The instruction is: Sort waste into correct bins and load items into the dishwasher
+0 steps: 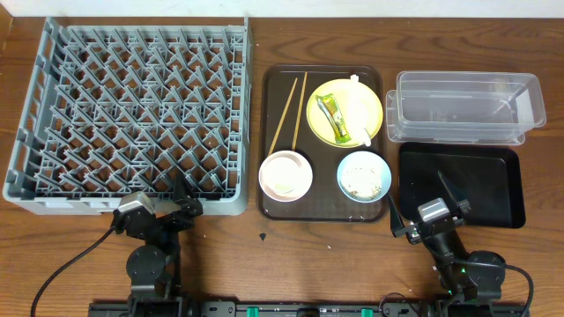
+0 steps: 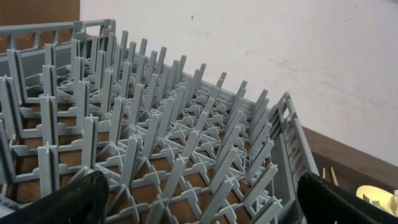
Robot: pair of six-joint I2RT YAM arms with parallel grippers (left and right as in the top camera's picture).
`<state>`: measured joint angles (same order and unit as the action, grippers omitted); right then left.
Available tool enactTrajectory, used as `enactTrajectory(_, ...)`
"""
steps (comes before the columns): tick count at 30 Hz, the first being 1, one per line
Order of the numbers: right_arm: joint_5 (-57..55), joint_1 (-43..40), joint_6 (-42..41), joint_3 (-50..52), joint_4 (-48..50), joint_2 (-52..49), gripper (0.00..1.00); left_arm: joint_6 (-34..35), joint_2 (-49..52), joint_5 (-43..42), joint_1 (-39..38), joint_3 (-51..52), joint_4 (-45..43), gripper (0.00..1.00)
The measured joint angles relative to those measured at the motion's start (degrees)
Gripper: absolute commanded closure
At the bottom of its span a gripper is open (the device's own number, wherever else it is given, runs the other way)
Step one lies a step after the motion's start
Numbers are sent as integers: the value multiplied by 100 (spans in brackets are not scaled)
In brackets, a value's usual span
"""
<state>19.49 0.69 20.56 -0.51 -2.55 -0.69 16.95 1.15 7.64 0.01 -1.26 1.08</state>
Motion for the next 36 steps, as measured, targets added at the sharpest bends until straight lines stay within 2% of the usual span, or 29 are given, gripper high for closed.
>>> enactTrajectory(36,-15,0,83,0,26,0,1,4,0,0,0,0,-17,2)
